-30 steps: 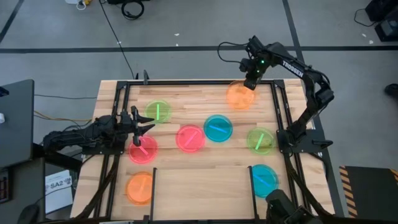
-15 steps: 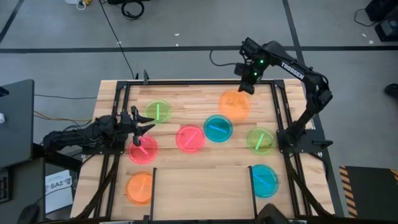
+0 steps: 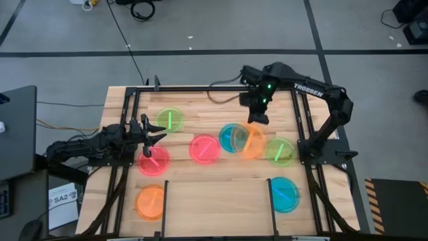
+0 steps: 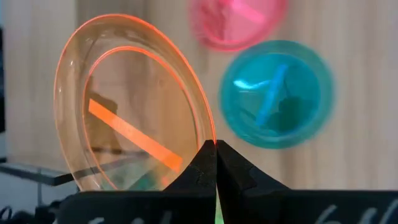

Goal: Place and stack plates onto a shelf
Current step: Put the top orange plate on the shelf

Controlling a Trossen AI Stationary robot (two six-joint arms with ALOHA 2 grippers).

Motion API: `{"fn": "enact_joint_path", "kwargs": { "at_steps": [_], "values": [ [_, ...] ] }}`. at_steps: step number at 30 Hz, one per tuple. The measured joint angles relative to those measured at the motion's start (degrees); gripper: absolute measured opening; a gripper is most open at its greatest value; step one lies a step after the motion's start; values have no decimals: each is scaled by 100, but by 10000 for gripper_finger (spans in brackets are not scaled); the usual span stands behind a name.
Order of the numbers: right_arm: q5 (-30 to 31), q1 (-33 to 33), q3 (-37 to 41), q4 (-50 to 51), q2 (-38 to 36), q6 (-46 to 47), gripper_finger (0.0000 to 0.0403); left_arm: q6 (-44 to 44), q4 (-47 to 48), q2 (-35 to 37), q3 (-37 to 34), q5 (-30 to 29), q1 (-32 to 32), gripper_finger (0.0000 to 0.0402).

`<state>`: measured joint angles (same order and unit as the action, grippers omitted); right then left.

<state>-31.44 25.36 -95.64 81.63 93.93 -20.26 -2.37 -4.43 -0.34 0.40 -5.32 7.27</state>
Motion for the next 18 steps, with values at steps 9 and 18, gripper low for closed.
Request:
{"fn": "enact_joint_path", "kwargs": {
  "at_steps": [9,18],
  "values": [
    [9,-1310,0,-105,0,497,3,-1,0,0,0,1,1,130],
    [33,-2320,0,-984,0,1432,3,0,0,-2,0,0,2,130]
  ]
}}
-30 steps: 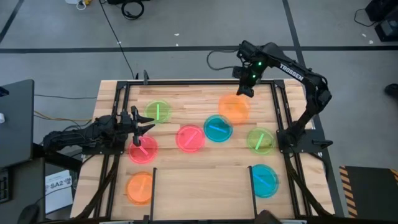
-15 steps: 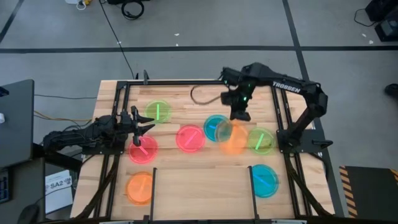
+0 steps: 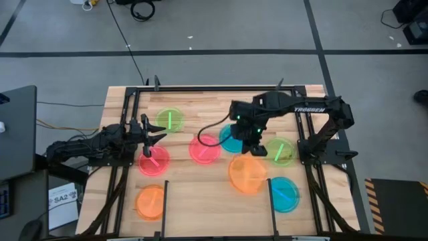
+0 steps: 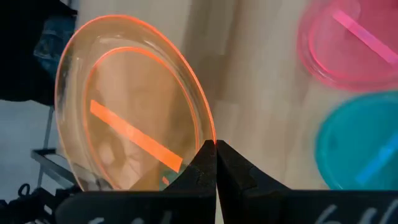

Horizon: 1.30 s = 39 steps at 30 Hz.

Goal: Place and stack plates onto a shelf
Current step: Put the top orange plate on the shelf

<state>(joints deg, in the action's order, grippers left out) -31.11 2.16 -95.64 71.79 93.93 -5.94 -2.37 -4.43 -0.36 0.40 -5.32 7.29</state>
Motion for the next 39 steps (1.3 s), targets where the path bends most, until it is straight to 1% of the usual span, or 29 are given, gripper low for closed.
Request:
{"fn": "enact_joint_path", "kwargs": {
  "at_steps": [9,15,19,28,39],
  "values": [
    [55,-834,0,-855,0,1062,3,0,0,0,0,0,-1,130],
    [645,-1346,1,-1221,8,1624,4,-2,0,2,0,2,0,130],
    [836,-1609,2,-1377,51,1930,4,-1,1,1,-1,0,0,130],
    [1494,-2080,7,-1448,72,2437,4,-1,48,1,0,1,0,130],
    [1664,-2461,212,-1718,284,2586,4,-2,65,0,0,2,0,130]
  ]
}}
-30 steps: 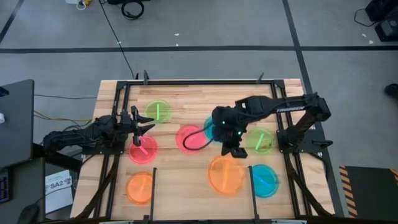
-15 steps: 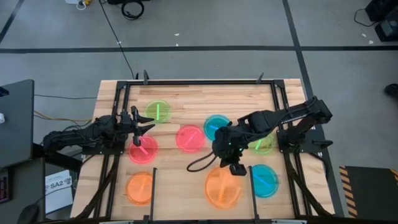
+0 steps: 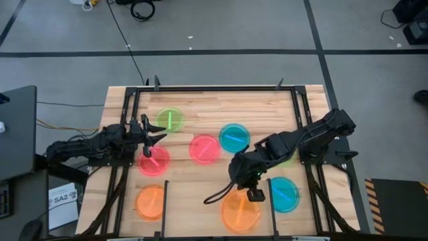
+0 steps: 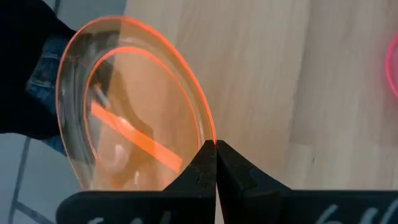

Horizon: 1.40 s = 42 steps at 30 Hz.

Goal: Place and stack plates onto a shelf
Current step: Put the top orange plate on the shelf, then put the left pink plate on the shelf

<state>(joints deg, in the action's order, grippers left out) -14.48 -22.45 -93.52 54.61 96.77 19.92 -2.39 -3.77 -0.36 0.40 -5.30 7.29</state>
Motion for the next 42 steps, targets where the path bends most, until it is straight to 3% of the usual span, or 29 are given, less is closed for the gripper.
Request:
{"fn": "enact_joint_path", "kwargs": {
  "at_steps": [24,42],
  "values": [
    [0,-1,9,437,267,-11,6,1,88,0,0,4,0,130],
    [308,-1,9,440,267,-14,85,0,96,0,0,4,-2,130]
  ]
}}
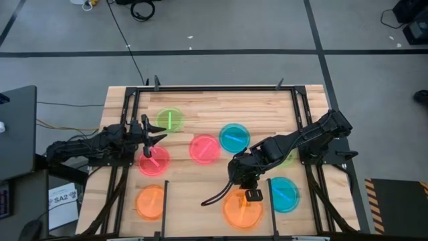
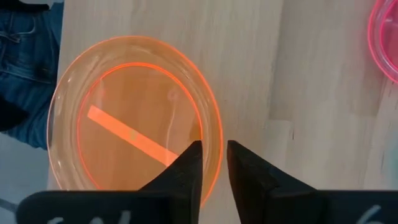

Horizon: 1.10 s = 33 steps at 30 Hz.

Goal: Place and stack plates onto a shelf
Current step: Put the left pink plate on the shelf

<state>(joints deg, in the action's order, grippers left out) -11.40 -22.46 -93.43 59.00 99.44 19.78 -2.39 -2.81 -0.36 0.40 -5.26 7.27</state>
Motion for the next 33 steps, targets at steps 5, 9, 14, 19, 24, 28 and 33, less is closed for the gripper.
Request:
{"fn": "enact_joint_path", "kwargs": {
  "at_steps": [5,9,14,19,24,28,33],
  "values": [
    [0,1,0,1,0,1,112,0,0,0,0,-2,2,130],
    [0,2,0,0,0,1,132,0,3,0,0,-2,2,130],
    [0,2,0,0,0,-29,149,0,3,0,0,-2,1,130],
    [-7,2,0,3,-3,-43,148,2,4,0,0,-2,0,130],
    [-87,2,0,335,-173,-180,147,7,1,0,0,-2,1,130],
    [597,0,0,665,-481,-264,148,6,-54,0,0,-18,0,130],
    [1414,-3,0,713,-926,-701,148,-259,-339,0,0,-65,0,130]
  ]
}}
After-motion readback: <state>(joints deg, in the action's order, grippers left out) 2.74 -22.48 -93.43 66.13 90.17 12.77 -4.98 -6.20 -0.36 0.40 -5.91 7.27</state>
